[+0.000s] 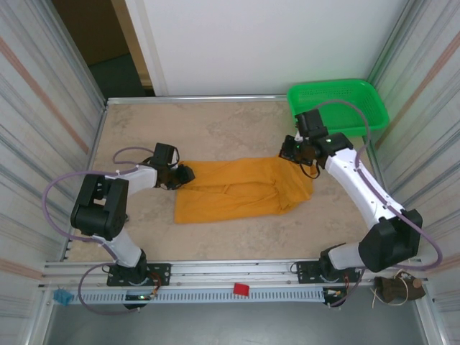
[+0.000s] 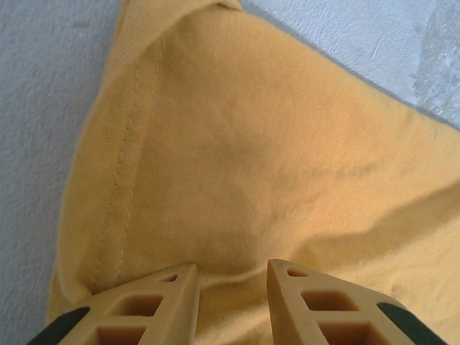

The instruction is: Fold the inside-out t-shirt

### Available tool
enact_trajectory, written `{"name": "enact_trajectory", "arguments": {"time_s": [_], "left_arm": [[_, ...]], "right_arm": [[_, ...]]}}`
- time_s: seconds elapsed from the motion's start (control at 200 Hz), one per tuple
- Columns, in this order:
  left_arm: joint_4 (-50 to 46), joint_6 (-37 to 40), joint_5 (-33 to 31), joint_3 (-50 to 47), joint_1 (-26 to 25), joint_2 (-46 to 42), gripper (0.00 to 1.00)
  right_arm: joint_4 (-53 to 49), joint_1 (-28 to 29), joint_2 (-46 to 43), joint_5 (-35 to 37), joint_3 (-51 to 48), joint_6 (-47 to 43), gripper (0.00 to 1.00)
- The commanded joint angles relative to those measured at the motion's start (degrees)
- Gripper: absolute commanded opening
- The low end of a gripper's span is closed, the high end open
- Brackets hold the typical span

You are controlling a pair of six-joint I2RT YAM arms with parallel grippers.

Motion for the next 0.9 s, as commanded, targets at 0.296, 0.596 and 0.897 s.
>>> {"name": "enact_trajectory", "arguments": {"time_s": [0.296, 0.596, 0.897], "left_arm": [[0.0, 1.8, 1.2, -3.3, 1.5, 3.0, 0.31], [1.3, 2.2, 2.5, -4.7, 2.6, 2.8, 0.31], [2.1, 2.1, 3.8, -5.7, 3.6, 2.8, 0.31]], "right_arm": [[6.2, 20.8, 14.0, 8.9, 12.5, 13.2, 0.0], [8.8, 27.7, 27.2, 9.4, 24.1, 16.9, 0.0], [8.7, 31.3, 35.5, 8.2, 32.0, 18.9, 0.0]]}}
